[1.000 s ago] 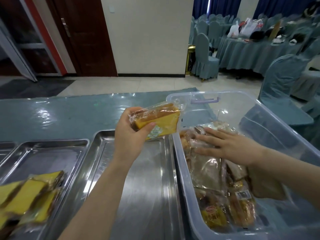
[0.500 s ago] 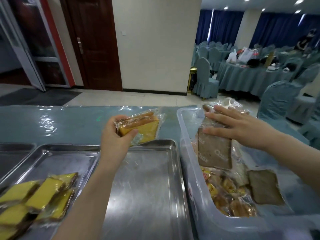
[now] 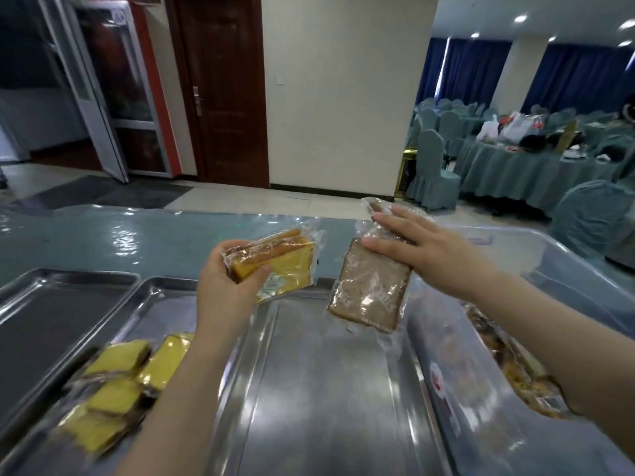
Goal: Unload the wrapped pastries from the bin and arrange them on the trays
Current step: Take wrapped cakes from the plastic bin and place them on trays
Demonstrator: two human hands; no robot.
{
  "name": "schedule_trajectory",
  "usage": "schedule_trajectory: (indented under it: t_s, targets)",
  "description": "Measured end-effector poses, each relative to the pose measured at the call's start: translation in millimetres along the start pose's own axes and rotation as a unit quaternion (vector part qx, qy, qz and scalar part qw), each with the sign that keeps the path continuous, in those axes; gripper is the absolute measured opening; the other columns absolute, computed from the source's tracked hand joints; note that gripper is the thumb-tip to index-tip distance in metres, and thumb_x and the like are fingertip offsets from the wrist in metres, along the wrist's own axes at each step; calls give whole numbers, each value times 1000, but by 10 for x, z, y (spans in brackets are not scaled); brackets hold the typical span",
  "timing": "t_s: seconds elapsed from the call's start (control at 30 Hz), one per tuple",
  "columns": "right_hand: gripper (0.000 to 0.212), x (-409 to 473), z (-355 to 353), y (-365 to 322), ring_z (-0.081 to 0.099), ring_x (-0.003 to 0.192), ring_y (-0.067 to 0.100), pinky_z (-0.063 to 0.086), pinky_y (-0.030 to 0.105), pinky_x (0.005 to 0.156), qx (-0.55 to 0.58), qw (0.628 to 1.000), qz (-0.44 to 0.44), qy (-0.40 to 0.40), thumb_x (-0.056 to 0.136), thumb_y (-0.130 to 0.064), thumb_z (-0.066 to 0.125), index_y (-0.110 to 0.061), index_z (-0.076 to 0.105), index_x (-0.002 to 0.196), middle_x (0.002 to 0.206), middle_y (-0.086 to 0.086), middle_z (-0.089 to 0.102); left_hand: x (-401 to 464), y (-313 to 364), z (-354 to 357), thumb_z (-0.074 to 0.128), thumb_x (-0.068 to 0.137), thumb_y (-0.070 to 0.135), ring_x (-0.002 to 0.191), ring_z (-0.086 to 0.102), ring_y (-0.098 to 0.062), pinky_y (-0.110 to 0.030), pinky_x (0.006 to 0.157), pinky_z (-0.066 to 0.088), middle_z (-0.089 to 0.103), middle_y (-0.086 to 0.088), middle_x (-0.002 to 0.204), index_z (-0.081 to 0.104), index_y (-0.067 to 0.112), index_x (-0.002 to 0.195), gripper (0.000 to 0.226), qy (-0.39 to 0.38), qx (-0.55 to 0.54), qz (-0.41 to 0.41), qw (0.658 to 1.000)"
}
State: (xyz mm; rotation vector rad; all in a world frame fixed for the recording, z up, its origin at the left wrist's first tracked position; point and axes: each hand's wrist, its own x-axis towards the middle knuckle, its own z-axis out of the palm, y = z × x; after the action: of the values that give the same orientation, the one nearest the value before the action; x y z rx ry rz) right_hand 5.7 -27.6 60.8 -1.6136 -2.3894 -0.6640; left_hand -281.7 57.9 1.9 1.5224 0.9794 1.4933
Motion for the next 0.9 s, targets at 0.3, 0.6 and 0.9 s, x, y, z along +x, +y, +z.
schedule_trajectory:
  t_s: [0.3, 0.6, 0.9]
  targets:
    - [64, 1086, 703, -1715, 46, 125, 43, 46, 56, 88, 88, 993, -9, 81, 75, 6, 72, -21, 57, 131, 138, 17, 49, 126, -462, -1927, 76, 76, 17, 61, 59, 3, -10, 50, 43, 64, 9, 77, 56, 37, 94, 34, 58, 54, -38, 996]
    - [77, 1514, 1342, -2572, 32, 137, 26, 41, 48, 102, 193, 976, 101, -3, 84, 4, 62, -44, 37, 140, 152, -7, 30, 326, -1298, -2768, 63, 85, 16, 71, 54, 4, -9, 55, 40, 58, 10, 88, 47, 41, 93, 30, 51, 131, -84, 987]
    - [73, 1843, 1753, -2628, 35, 134, 27, 36, 46, 107, 265, 944, 190, -42, 81, 4, 63, -33, 42, 140, 150, -1, 33, 248, -2229, -2813, 68, 79, 46, 145, 1, -22, -41, 117, 6, 4, -2, 158, 8, 30, 150, 95, -399, 434, -98, 801]
